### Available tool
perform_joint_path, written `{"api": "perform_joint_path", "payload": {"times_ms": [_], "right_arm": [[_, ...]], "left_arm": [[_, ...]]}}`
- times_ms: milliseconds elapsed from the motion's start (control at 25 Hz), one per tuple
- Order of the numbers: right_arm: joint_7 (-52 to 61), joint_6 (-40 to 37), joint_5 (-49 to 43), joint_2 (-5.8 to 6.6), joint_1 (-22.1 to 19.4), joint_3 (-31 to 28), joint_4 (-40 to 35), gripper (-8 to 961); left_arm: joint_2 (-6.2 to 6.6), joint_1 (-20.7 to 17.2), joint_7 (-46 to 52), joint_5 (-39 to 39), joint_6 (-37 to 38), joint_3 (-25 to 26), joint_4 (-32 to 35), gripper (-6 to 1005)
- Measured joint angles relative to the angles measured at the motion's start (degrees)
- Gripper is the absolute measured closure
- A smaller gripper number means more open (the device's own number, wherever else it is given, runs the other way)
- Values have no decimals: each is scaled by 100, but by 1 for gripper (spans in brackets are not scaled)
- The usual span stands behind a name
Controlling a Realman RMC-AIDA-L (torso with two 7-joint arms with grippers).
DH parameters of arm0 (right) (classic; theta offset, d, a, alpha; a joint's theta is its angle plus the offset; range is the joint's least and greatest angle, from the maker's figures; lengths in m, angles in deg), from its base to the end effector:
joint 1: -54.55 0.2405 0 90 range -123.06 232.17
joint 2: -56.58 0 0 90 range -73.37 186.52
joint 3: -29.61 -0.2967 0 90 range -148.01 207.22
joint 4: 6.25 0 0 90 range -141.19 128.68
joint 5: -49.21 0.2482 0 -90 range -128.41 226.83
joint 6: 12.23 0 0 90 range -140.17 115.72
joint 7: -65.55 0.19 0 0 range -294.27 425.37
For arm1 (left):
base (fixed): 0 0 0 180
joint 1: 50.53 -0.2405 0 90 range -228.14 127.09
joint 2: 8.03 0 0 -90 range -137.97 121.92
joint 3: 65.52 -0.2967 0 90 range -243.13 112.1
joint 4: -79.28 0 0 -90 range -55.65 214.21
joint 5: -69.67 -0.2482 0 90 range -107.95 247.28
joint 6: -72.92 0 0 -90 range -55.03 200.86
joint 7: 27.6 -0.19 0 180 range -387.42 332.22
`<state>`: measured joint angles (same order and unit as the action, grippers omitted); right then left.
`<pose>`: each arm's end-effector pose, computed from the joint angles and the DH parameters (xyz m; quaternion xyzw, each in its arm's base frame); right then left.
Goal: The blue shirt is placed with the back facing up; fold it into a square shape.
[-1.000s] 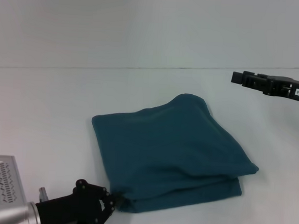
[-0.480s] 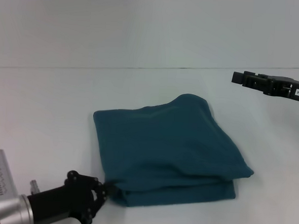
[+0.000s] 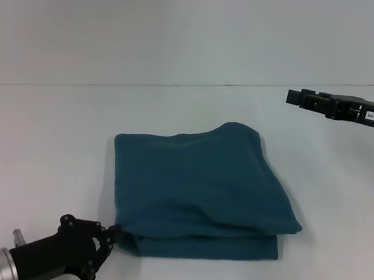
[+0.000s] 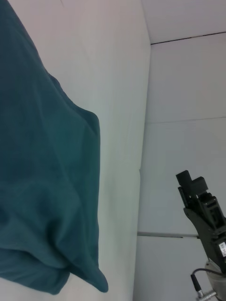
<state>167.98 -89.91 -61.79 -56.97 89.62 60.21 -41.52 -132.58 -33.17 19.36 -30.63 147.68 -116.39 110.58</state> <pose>0.3125 0.4716 0.0203 -0.8298 0.4044 0.3057 0.2332 -0.3512 0.3322 -0.1312 -0.9382 -0.1223 -0.2089 0.2473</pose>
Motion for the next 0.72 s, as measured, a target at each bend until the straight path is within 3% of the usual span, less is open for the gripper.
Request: {"api": "perform_joint_path", "payload": {"times_ms": [400,720], "right_arm": [[-6,79,-40,-30,26,124,34,403],[59,808,-55,-272,157,833,38,456]], "left_arm": [[19,-222,-30,-81,392,136,108,965],[10,-204,-32,-120,359,125,77,961]]}}
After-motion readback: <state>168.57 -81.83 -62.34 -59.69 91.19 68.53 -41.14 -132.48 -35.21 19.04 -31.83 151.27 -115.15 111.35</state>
